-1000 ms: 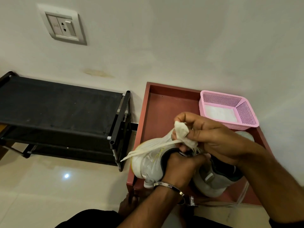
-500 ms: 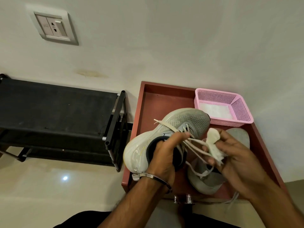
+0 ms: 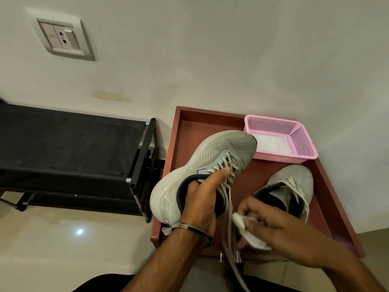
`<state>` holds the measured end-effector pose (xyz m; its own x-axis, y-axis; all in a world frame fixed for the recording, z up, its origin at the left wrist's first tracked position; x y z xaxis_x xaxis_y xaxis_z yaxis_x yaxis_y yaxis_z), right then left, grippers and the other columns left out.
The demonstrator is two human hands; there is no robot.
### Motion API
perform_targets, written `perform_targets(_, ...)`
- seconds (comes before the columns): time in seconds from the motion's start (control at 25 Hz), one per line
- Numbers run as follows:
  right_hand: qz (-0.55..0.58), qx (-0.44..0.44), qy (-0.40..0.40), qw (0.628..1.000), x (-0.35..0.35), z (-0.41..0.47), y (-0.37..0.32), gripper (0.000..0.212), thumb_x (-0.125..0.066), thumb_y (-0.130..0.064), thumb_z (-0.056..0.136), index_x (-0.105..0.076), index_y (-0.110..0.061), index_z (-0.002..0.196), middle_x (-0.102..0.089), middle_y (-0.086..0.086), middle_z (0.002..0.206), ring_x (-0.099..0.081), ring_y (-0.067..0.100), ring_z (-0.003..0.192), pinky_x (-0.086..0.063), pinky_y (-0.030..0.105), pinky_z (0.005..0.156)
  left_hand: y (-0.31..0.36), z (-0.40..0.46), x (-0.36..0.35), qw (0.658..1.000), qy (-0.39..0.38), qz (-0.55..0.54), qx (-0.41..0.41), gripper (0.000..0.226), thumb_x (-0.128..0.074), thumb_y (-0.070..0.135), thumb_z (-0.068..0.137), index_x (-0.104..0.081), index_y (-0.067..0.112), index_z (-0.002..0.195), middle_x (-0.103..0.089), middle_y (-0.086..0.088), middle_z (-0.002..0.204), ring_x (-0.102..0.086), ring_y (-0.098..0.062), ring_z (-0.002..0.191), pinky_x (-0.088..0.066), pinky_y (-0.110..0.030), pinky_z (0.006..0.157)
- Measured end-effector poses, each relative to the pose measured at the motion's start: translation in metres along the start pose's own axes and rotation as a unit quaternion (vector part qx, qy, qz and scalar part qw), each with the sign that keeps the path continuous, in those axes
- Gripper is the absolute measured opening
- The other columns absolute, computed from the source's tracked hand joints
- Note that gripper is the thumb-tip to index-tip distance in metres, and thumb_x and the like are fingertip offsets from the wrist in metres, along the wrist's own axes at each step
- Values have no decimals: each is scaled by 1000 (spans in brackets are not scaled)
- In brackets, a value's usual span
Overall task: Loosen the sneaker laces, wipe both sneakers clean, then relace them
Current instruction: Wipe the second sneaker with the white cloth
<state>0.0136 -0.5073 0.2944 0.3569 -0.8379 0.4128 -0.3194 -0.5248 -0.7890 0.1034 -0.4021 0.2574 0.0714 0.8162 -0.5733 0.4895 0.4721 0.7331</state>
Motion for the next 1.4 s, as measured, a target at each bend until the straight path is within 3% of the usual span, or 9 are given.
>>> perform_targets(0.2, 108, 109, 277, 949, 50, -7, -22, 14, -53, -31, 89, -61, -23, 98, -71, 6, 90, -67, 28, 83, -54, 36, 73, -3, -2, 4, 998, 25, 65, -5, 34, -77, 19, 59, -78, 15, 93, -76, -8, 100, -71, -29, 99, -53, -55, 94)
perform_targets(0.28, 67, 127, 347, 927, 61, 0, -26, 9, -58, -26, 92, -62, -23, 100, -69, -4, 93, -65, 13, 85, -52, 27, 72, 0, -6, -2, 994, 3, 103, -30, 19, -75, 10, 71, -79, 23, 84, -77, -3, 96, -72, -23, 96, -57, -45, 89)
perform_targets(0.44, 12, 140, 471, 871, 86, 27, -33, 14, -63, -16, 94, -66, -26, 103, -66, -18, 97, -62, 0, 93, -49, 11, 73, 4, -13, -11, 980, -43, 174, -81, 44, -63, -7, 84, -76, 32, 68, -74, 8, 83, -67, -6, 80, -55, -23, 72)
perform_targets(0.52, -27, 137, 519, 843, 95, 34, -32, 19, -65, -15, 93, -69, -24, 110, -67, -12, 105, -62, 1, 98, -51, 15, 81, 7, -17, -16, 976, -49, 189, -96, 43, -63, -8, 82, -74, 31, 69, -72, 16, 78, -63, 4, 76, -52, -16, 69)
perform_targets(0.64, -94, 163, 502, 844, 80, 42, -35, 17, -67, -10, 91, -73, -19, 103, -68, -7, 101, -61, 3, 95, -53, 30, 86, 10, -23, -23, 970, -73, 201, -118, 51, -56, -20, 85, -66, 30, 91, -70, 32, 78, -61, 20, 82, -46, -2, 72)
perform_targets(0.8, -151, 285, 355, 877, 25, 46, -62, 16, -63, -8, 88, -76, -14, 96, -66, -7, 94, -62, 8, 95, -49, 24, 85, 7, -22, -18, 965, -78, 207, -138, 51, -56, -21, 82, -64, 27, 96, -73, 21, 92, -62, 18, 89, -45, -3, 80)
perform_targets(1.0, -143, 211, 512, 820, 78, 34, -33, 19, -73, -4, 85, -76, -16, 99, -66, -3, 95, -63, 16, 93, -53, 39, 81, 15, -31, -31, 959, -120, 202, -158, 48, -55, -20, 86, -60, 27, 95, -65, 42, 79, -58, 26, 87, -42, 2, 76)
perform_targets(1.2, -71, 311, 378, 869, 21, 31, -61, 18, -75, 1, 80, -79, -11, 93, -70, -4, 92, -68, 12, 90, -53, 24, 80, 3, -20, -13, 966, -74, 207, -139, 46, -59, -21, 81, -69, 24, 86, -76, 15, 83, -68, 5, 85, -51, -15, 77)
perform_targets(1.4, -128, 240, 485, 831, 66, 35, -33, 20, -74, 2, 80, -78, -14, 92, -69, -2, 91, -65, 17, 88, -55, 39, 77, 9, -22, -21, 961, -94, 208, -157, 40, -65, -10, 78, -67, 26, 95, -72, 30, 85, -64, 15, 91, -46, -4, 78)
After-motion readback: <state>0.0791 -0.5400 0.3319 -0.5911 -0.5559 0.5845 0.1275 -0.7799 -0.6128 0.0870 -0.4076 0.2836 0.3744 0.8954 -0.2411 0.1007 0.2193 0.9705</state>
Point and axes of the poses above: each hand's wrist, its own z-axis towards the middle knuckle, its own x-axis out of the back of the hand, y = z × x, the point moved 7 cm from there along z, towards the middle knuckle
